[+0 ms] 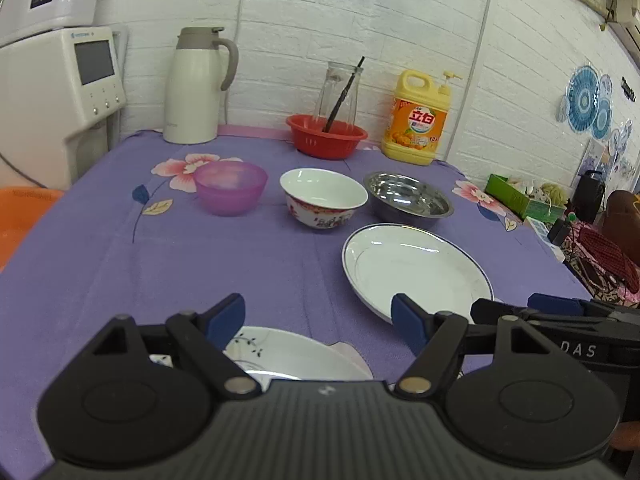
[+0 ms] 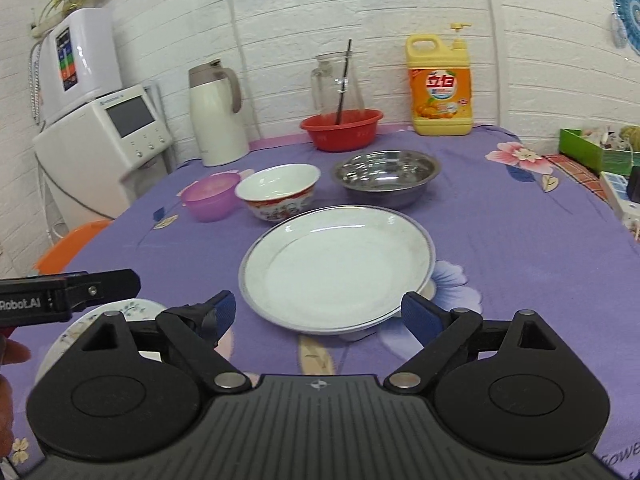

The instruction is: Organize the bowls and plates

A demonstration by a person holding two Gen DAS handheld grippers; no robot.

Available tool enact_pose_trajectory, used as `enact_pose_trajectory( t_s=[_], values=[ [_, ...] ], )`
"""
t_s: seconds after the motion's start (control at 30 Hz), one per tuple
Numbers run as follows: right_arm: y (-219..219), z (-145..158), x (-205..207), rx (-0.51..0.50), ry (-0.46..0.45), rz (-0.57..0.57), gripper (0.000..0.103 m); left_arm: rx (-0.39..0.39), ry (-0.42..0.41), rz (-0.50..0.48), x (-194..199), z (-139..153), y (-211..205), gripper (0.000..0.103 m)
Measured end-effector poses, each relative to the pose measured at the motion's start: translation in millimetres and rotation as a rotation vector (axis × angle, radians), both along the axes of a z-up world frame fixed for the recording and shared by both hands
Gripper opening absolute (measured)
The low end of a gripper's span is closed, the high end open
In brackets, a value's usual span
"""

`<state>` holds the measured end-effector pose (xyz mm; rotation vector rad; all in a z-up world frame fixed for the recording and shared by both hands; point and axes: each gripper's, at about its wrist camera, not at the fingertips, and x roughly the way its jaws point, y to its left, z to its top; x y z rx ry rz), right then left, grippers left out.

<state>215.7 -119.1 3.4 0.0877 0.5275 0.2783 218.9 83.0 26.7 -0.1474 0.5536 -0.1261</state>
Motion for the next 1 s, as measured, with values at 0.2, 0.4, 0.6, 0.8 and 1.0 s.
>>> enact_pose_trajectory(
  t_s=[0.2,0.4,0.6,0.8,1.0],
  values=[
    [-22,-15,41,-0.033,0.043,-0.052,0.103,0.035,0.027,-0.035,32,-4,-25,0.074],
    [-28,-33,82,-0.026,0.092,-0.048,0.103,0.058,0.055,-0.038,55,-8,-36,0.074],
    [-29,-46,105,-0.007,0.110,-0.034,0.103,0.084,0.089,-0.037,76,-16,-41,0.074],
    [-22,-50,103,-0.064,0.092,-0.012,0.103,0.096,0.110,-0.043,92,-20,-44,0.074],
    [-19,-51,104,-0.105,0.095,-0.003,0.103,0.105,0.123,-0.063,103,-22,-49,0.074]
  ],
)
